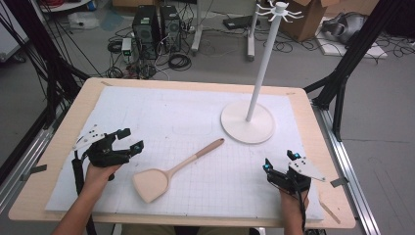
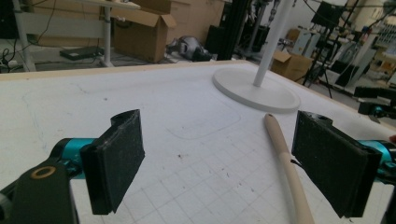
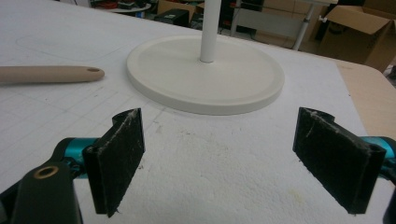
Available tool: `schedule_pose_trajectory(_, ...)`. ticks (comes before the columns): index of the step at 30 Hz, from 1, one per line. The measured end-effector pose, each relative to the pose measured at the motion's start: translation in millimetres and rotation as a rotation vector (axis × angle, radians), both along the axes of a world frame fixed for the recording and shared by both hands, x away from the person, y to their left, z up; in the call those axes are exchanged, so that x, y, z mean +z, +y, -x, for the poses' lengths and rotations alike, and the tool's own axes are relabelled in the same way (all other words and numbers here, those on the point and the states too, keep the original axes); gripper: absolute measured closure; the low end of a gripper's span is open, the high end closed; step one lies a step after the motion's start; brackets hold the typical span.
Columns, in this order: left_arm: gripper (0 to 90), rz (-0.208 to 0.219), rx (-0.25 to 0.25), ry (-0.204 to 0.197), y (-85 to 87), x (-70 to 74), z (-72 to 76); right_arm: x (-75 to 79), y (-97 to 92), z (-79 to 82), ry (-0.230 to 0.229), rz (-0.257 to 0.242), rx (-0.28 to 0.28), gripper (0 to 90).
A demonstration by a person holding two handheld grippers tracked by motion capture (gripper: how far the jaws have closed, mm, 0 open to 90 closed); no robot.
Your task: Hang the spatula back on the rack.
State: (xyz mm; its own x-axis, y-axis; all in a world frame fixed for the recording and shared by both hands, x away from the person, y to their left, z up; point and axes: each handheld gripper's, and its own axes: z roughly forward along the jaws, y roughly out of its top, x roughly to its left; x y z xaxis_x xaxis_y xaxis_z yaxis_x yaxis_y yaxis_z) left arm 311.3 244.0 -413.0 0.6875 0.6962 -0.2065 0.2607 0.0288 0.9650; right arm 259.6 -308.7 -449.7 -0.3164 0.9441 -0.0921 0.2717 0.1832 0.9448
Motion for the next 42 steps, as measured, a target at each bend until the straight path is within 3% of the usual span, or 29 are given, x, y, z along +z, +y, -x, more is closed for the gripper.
schedule_pose_trajectory(5,17.2,-0.035,-0.024,0.006,-5.4,3.0,-1.3,-0.1,0.7,0.4,0.003,-0.003,0.001,15.6)
schedule_pose_trajectory(8,17.2,-0.048,-0.043,0.035,-10.0,5.2,-4.8,0.0,-0.1,0.0,-0.002,0.002,0.000,15.6)
schedule_pose_trajectory(12,17.4,-0.095,-0.076,0.067,-19.4,10.4,-9.9,0.0,-0.2,0.1,-0.002,0.001,-0.001,15.6)
schedule_pose_trajectory(22,18.6,-0.186,-0.173,0.087,-56.9,21.5,-23.3,-0.1,0.0,0.9,-0.006,-0.002,0.007,15.6)
schedule_pose_trajectory(27,22.6,-0.232,-0.212,0.127,-72.8,16.1,-31.9,0.1,-0.3,1.0,-0.007,-0.007,0.006,15.6)
schedule_pose_trajectory(35,32.7,-0.362,-0.311,0.220,-102.1,3.7,-37.7,0.0,-0.5,0.9,-0.008,-0.003,0.007,15.6)
schedule_pose_trajectory(42,38.2,-0.449,-0.376,0.266,-124.2,-5.8,-39.9,0.0,-0.2,0.9,-0.007,-0.005,0.009,15.6)
